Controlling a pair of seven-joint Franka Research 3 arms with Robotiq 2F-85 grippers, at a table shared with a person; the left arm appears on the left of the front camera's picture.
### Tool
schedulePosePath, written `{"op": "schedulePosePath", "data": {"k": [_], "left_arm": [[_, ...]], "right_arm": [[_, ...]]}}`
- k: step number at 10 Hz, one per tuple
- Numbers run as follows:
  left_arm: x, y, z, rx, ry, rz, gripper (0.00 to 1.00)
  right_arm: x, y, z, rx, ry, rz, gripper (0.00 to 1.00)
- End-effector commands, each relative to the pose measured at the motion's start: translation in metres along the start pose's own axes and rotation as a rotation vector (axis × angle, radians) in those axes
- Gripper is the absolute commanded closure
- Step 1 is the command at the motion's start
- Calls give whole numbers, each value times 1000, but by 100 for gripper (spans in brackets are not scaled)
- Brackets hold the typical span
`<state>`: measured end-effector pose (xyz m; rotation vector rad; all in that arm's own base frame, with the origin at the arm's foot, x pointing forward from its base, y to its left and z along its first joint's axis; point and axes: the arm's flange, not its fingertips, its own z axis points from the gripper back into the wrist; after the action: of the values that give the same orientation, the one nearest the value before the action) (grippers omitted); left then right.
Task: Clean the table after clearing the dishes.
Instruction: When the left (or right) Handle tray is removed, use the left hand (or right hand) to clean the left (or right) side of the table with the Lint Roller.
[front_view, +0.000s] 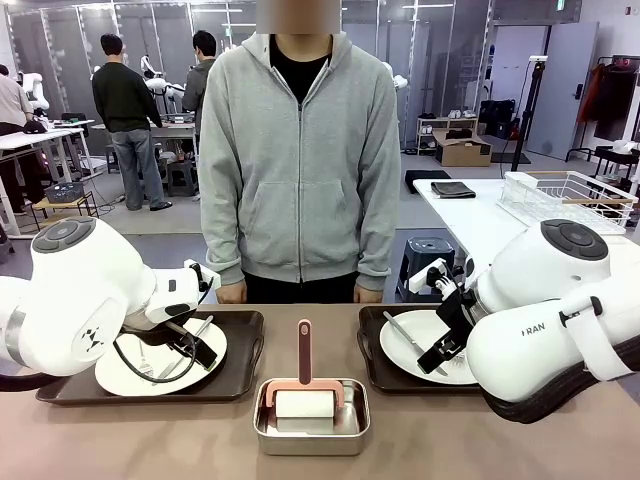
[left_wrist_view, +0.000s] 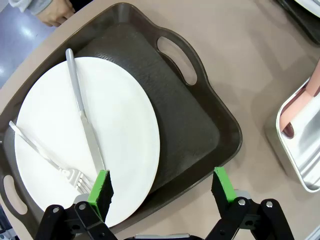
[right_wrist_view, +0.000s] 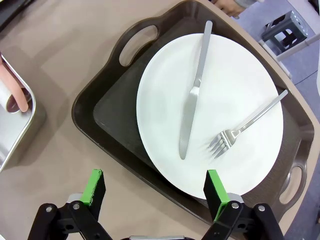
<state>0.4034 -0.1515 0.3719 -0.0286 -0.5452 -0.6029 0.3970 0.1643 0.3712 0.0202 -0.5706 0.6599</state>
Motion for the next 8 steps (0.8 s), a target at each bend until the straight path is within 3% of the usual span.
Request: {"op": "schedulePosePath", "data": {"k": [1, 3, 5, 8], "left_arm": [[0, 0, 0, 0, 0, 0, 0], [1, 30, 23, -54, -5, 52, 0], [39, 52, 30, -95, 50, 96, 0], [79, 97, 40, -344, 33, 207, 0]], "right_arm": [[0, 0, 0, 0, 0, 0, 0], [26, -24, 7, 63, 25, -20, 0], [51, -51, 11, 166, 45, -75, 0], [85, -97, 22, 413, 66, -200, 0]]}}
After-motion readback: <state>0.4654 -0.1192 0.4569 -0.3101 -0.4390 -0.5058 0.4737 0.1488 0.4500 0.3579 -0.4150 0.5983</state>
